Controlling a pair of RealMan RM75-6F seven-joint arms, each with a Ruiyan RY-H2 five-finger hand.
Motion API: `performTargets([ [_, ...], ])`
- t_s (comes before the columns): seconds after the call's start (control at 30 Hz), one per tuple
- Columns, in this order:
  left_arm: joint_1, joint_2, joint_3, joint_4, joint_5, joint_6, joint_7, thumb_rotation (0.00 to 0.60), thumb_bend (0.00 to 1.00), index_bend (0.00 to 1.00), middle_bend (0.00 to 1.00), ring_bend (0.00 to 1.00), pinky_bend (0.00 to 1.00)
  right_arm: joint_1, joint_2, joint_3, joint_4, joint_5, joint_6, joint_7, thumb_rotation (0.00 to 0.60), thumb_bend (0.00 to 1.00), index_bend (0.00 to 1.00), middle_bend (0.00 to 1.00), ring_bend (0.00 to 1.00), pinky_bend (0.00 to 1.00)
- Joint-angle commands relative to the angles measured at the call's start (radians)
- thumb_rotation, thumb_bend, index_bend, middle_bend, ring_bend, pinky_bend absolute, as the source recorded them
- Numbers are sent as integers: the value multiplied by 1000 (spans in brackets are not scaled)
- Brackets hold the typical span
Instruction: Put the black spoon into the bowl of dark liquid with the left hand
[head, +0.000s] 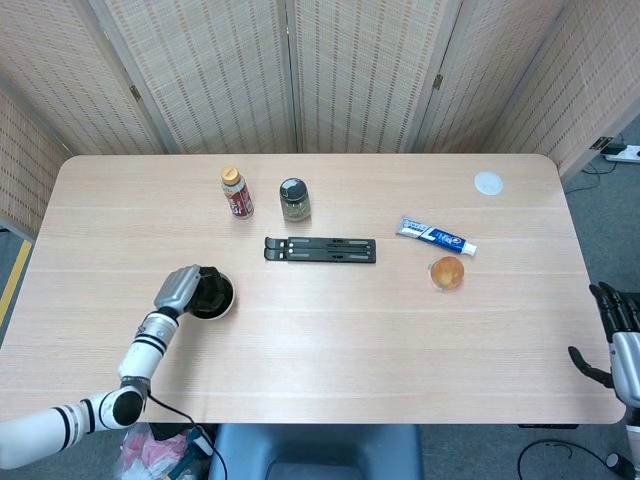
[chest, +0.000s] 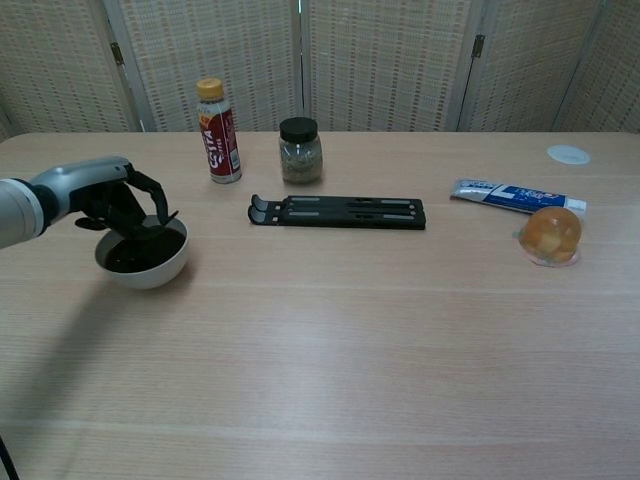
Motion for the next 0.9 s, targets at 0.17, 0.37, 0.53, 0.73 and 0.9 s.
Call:
performTargets([
  [0.17, -12, -16, 0, -23, 27, 0, 9, 600, 587, 668, 1000, 940, 1000, -3, -1, -1, 3, -1, 3, 4, 600, 167, 35, 68, 90, 120],
  [0.37, -48, -65, -22, 35, -8, -16, 31, 600, 588, 668, 1000, 939, 1000, -13, -1, -4, 7, 1, 12, 11, 600, 167, 35, 68, 90, 120],
  [0.53, -69, -87, -46, 79, -47, -22, 44, 600, 587, 669, 1000, 940, 1000, -17, -2, -3, 9, 0, 18, 16, 600, 167, 35, 68, 90, 120],
  [0.73, -67, -65, -48, 73, -78, -23, 60, 600, 587, 669, 1000, 939, 1000, -16, -3, -3, 11, -2, 15, 18, 600, 167, 35, 68, 90, 120],
  [0.9, -53, -43, -30, 57, -89, -21, 74, 600, 587, 671, 1000, 940, 1000, -12, -5, -3, 16, -7, 11, 21, 600, 167, 35, 68, 90, 120],
])
